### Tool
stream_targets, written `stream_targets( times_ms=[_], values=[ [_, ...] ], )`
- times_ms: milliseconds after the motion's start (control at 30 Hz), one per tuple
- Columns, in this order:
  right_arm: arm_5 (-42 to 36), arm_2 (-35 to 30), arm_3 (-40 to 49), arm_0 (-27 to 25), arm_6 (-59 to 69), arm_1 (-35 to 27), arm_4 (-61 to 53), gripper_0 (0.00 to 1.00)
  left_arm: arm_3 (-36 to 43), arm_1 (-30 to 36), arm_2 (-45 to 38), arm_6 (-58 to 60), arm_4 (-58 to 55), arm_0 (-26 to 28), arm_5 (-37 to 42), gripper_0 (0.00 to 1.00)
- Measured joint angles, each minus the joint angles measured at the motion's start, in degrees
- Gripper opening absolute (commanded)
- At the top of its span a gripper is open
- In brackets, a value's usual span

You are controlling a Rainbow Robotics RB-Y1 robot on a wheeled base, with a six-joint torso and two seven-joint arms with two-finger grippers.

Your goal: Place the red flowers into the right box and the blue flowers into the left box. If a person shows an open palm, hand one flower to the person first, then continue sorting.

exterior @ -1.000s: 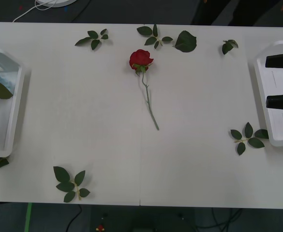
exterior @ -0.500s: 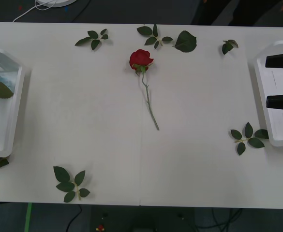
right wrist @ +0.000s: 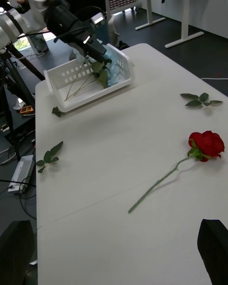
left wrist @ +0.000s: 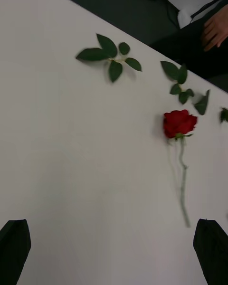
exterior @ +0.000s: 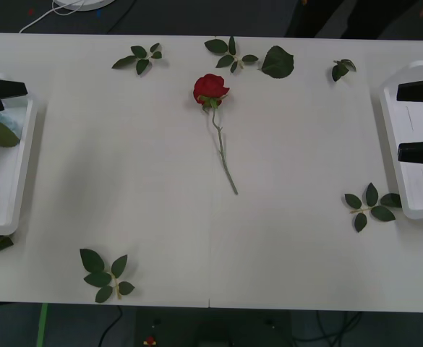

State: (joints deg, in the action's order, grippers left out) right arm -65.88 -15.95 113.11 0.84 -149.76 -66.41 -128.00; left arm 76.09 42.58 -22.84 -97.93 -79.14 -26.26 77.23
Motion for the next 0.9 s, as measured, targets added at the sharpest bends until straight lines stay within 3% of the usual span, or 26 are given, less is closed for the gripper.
stream_targets(
  times_ms=[133,400,667,900],
  values=[
    [0.00,0.00,0.00,0.00,0.00,0.00,0.00,1.00,0.01,0.01,5.90,13.48,-3.20,-2.31,0.00,1.00],
    [0.00,0.00,-0.01,0.00,0.00,0.00,0.00,1.00,0.02,0.02,16.94,15.92,-2.04,-11.46,-0.05,1.00],
    [0.00,0.00,-0.01,0.00,0.00,0.00,0.00,1.00,0.04,0.01,31.58,35.49,6.05,-23.83,-0.09,1.00],
    [0.00,-0.01,-0.01,0.00,0.00,0.00,0.00,1.00,0.27,-0.18,45.69,39.95,6.69,-30.95,-4.53,1.00]
  ],
)
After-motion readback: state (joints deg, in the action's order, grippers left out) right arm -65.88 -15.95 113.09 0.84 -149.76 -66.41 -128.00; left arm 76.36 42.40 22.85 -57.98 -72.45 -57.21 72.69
